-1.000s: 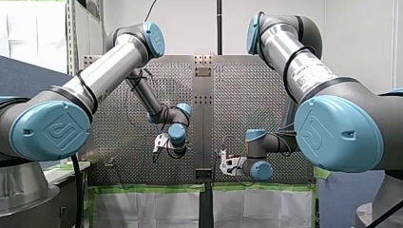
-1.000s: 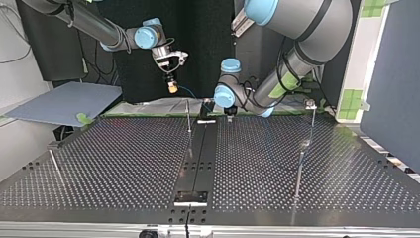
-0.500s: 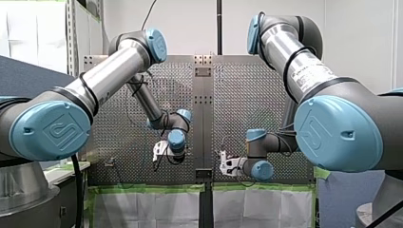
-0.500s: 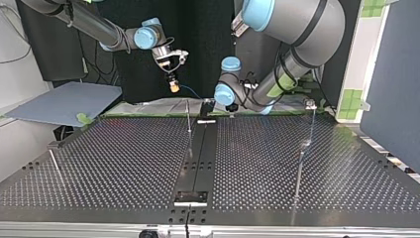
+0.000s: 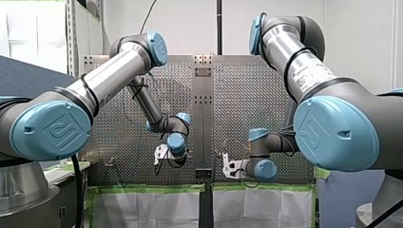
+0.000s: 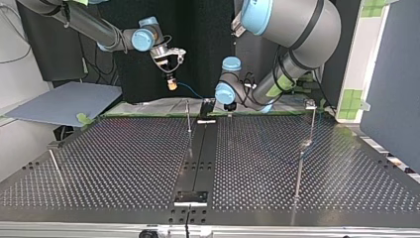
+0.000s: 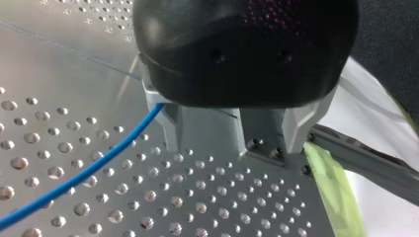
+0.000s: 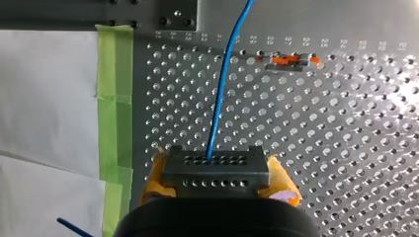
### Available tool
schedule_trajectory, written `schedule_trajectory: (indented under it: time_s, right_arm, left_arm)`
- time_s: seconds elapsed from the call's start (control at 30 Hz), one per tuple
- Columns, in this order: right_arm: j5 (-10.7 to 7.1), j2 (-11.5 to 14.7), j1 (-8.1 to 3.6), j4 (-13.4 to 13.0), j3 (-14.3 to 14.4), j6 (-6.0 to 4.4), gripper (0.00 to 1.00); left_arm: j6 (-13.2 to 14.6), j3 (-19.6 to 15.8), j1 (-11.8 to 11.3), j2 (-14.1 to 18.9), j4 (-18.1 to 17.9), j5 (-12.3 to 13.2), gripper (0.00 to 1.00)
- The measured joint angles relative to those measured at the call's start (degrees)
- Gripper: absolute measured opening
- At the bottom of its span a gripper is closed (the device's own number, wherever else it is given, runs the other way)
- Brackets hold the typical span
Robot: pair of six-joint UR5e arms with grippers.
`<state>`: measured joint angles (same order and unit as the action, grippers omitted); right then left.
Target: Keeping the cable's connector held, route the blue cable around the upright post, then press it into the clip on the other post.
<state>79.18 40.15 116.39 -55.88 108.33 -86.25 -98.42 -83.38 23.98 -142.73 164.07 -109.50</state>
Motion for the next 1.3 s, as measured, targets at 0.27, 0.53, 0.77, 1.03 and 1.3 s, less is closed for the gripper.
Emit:
schedule_trajectory:
  time_s: [0.27,0.53,0.77,1.03,1.3]
  right_arm:
    - [0.81,0.0,-1.46,1.5,0.0,0.88,0.00]
    - [0.66,0.0,-2.07,1.8,0.0,1.26,0.00]
    - [0.23,0.0,-2.15,1.6,0.0,1.40,0.00]
    - [-0.31,0.0,-2.29,0.8,0.0,1.14,0.00]
    - [-1.00,0.0,-2.56,0.1,-0.2,0.83,0.00]
  left_arm:
    - [-0.8,0.0,0.2,-2.2,-1.2,1.6,1.00]
    - [-1.1,0.0,1.0,-2.4,-5.6,4.9,1.00]
    - [-2.7,0.0,1.5,-2.5,-6.7,8.1,1.00]
    - [-3.3,0.0,0.9,-2.4,-2.7,11.8,1.00]
    - [-6.5,0.0,0.4,-2.4,1.6,15.0,1.00]
